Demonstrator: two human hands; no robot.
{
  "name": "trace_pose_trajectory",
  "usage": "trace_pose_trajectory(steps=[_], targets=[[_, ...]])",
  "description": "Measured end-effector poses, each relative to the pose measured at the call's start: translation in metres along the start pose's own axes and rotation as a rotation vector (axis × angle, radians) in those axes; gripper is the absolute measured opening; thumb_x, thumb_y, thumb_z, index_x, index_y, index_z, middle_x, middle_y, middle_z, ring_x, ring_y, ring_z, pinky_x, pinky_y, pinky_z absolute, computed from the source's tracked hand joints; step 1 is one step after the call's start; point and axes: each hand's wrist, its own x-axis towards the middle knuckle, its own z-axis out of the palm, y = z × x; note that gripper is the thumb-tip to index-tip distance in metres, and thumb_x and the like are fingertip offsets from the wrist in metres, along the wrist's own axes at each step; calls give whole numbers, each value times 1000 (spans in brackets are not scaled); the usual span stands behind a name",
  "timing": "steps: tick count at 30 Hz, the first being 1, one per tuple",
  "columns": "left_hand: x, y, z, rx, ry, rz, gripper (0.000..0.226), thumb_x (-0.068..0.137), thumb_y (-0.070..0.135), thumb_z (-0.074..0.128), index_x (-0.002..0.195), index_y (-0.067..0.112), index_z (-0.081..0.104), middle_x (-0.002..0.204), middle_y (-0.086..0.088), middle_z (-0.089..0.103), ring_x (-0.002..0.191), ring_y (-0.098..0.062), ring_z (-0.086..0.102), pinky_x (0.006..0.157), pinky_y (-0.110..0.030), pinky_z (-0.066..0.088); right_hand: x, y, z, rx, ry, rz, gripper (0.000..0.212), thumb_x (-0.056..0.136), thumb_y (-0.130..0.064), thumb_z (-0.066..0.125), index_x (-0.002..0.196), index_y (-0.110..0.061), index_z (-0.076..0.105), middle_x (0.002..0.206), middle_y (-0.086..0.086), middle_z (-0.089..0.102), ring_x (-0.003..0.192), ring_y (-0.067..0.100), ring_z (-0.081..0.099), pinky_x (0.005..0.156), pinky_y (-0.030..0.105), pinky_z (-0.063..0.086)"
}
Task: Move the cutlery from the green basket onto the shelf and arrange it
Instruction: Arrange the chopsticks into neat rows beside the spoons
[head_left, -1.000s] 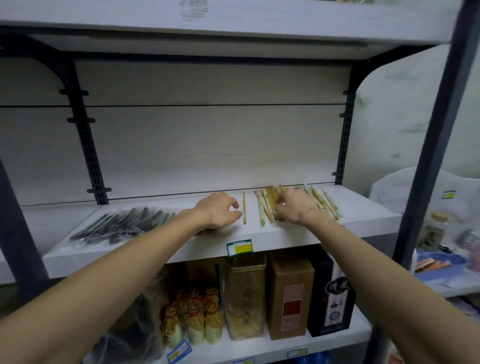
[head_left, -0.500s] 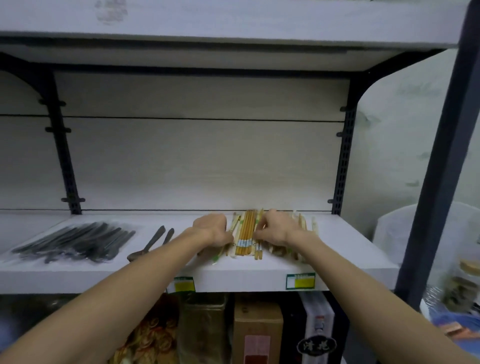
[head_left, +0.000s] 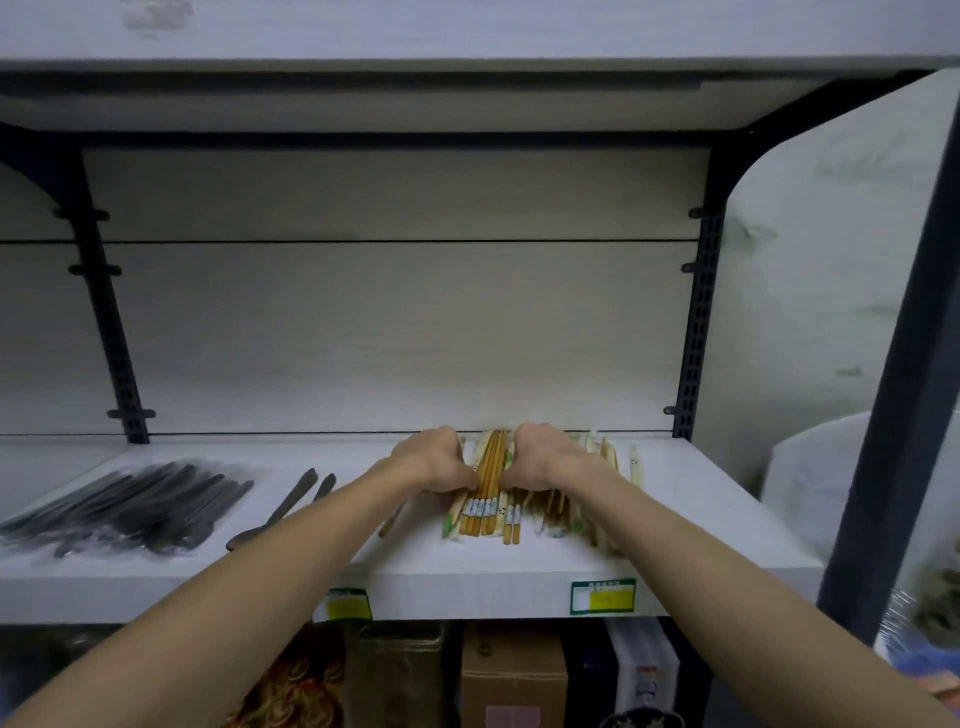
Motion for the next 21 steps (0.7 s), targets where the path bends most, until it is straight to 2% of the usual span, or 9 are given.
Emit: trace_pose_trajectory(steps=[4, 6, 11, 13, 17, 21], targets=[[5, -3, -1, -44, -71, -8, 26, 85, 41, 75, 81, 16, 70, 66, 4, 72, 56, -11, 65, 56, -26, 50, 3, -1, -4, 58, -56, 54, 32, 83, -38, 77, 91, -14, 57, 97, 4, 69, 89, 21, 69, 82, 35, 59], [7, -2, -5, -75, -112, -29, 25, 84, 39, 77, 80, 15, 68, 61, 4, 71, 51, -10, 63, 50, -22, 45, 4, 0, -6, 114, -79, 82, 31, 82, -36, 80, 89, -13, 61, 93, 4, 71, 84, 20, 71, 80, 34, 60], [11, -2, -8, -99, -190, -70, 28, 83, 37, 77, 77, 14, 62, 60, 1, 64, 50, -14, 54, 49, -21, 40, 3, 2, -8, 199, -82, 143, 29, 79, -31, 82, 80, -12, 59, 74, 2, 66, 67, 18, 63, 61, 28, 51], [12, -2, -6, -131, -224, -75, 27, 85, 34, 74, 74, 14, 61, 53, 1, 61, 44, -13, 50, 44, -18, 37, 4, 3, -8, 214, -89, 161, 27, 78, -28, 82, 76, -12, 60, 69, 2, 65, 65, 17, 62, 62, 28, 51], [10, -1, -3, -189, -271, -79, 28, 89, 30, 69, 69, 12, 62, 48, 0, 57, 40, -14, 46, 41, -19, 36, 9, 2, -5, 231, -80, 163, 23, 77, -25, 83, 77, -10, 66, 73, 4, 71, 74, 21, 72, 76, 33, 60], [10, -7, -4, -232, -257, -66, 30, 89, 30, 66, 67, 11, 63, 53, -4, 58, 43, -17, 47, 42, -20, 35, 10, -1, -6, 192, -90, 156, 19, 79, -23, 80, 73, -12, 66, 59, 1, 65, 55, 17, 61, 59, 27, 54]])
